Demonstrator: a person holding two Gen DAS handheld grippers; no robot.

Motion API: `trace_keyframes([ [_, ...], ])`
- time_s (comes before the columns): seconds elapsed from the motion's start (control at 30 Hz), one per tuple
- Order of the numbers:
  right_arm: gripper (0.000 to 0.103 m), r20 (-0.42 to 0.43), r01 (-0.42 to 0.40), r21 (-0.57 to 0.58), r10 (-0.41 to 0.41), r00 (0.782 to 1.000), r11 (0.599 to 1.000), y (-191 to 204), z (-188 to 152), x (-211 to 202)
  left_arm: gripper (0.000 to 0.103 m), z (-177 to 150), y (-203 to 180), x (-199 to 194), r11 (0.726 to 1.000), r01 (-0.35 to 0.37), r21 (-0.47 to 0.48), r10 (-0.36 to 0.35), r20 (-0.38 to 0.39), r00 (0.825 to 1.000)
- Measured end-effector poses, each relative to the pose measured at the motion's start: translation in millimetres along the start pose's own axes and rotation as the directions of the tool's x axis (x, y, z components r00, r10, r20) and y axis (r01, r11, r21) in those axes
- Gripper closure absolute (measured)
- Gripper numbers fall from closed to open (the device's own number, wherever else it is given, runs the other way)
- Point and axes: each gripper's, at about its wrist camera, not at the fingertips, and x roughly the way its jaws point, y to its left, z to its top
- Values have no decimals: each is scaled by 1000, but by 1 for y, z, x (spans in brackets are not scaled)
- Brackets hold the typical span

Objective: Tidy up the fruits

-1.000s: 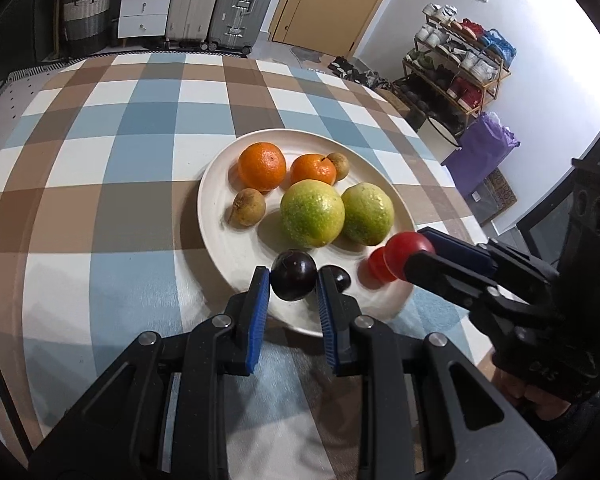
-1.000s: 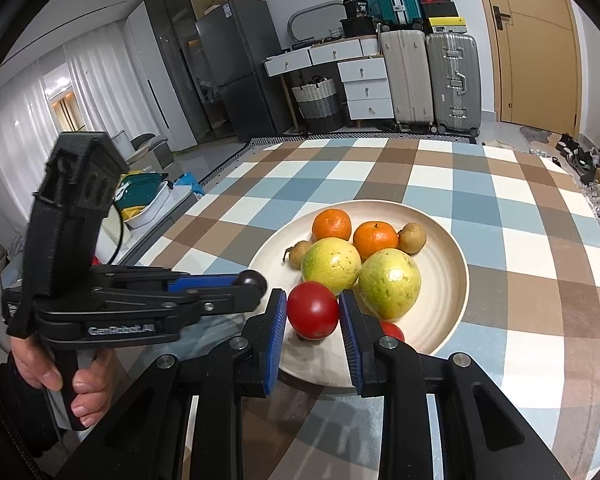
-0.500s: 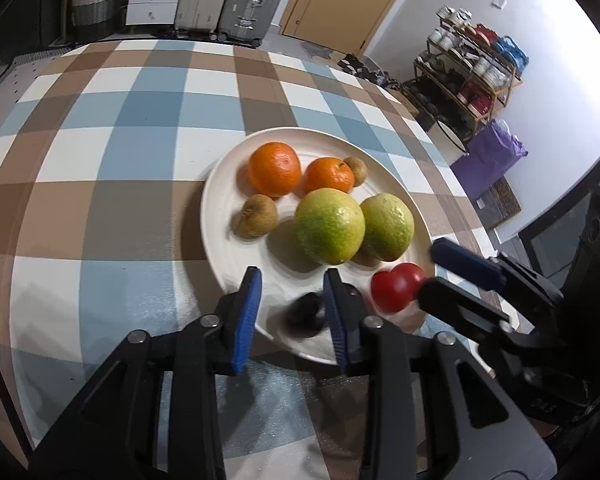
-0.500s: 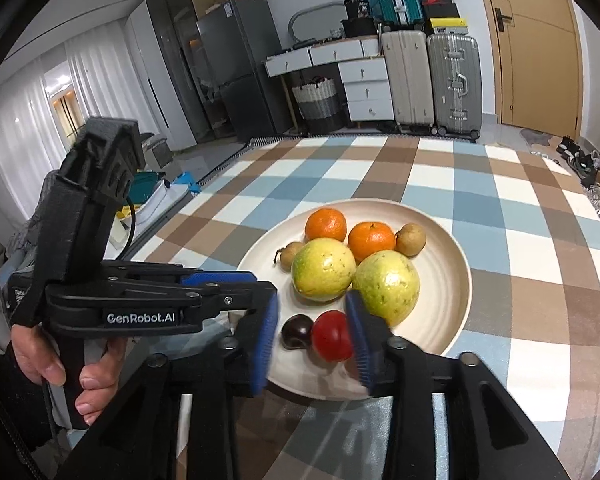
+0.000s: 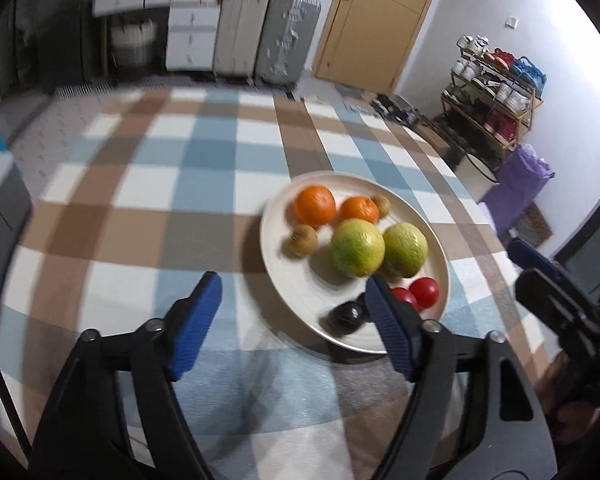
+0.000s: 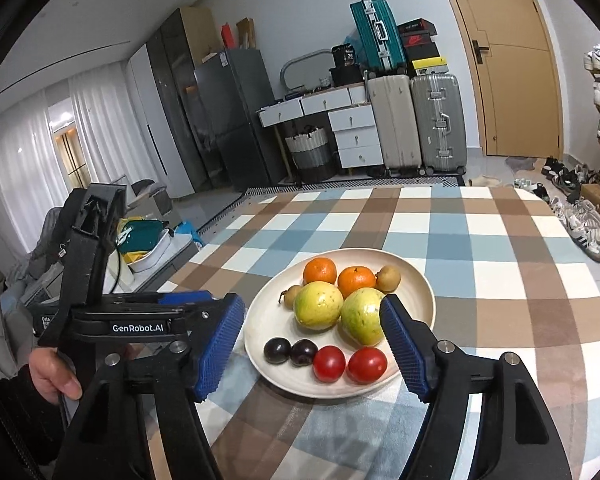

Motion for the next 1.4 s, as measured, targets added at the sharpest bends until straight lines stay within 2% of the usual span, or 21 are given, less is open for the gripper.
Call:
trace_keyframes([
  [0.1,22,16,-7,16,6,1000,1000,1,0,-10,20,0,-6,-16,998,-58,37,56,66,996],
  [0.23,16,53,-5,12,4,999,1000,5,-1,-25,1,-1,-14,-35,989,-135,56,125,152,980],
  [0.33,11,76,-10,4,10,997,1000,7,-3,-33,1,-4,-17,-50,989,-142,36,132,213,968],
  [0.47,7,107,7,8,-8,994,1000,6,-7,-42,1,-12,-23,-61,985,-169,23,158,255,954],
  [0.57,4,139,13,0,-13,990,1000,4,-12,-47,1,-25,-32,-68,978,-197,68,162,340,926],
  [0.73,2,201,80,-61,-67,977,995,5,-25,-51,1,-42,-45,-71,966,-221,134,149,407,901],
  [0.83,2,215,81,-50,-68,974,995,3,-31,-51,1,-50,-50,-74,954,-263,143,172,457,873],
  [0.9,2,228,86,-44,-74,971,995,1,-34,-53,1,-54,-51,-75,950,-278,143,179,478,860],
  [1.03,2,247,131,-77,-109,963,988,3,-40,-54,1,-57,-48,-72,954,-274,122,187,471,862],
  [1.17,2,261,156,-75,-131,956,985,3,-44,-55,1,-63,-45,-74,956,-272,114,185,487,854],
  [1.3,2,310,233,-110,-190,932,966,4,-53,-55,1,-67,-36,-69,965,-246,88,172,496,851],
  [1.4,1,290,250,-112,-209,934,962,4,-52,-48,1,-72,-30,-66,971,-228,66,166,495,853],
])
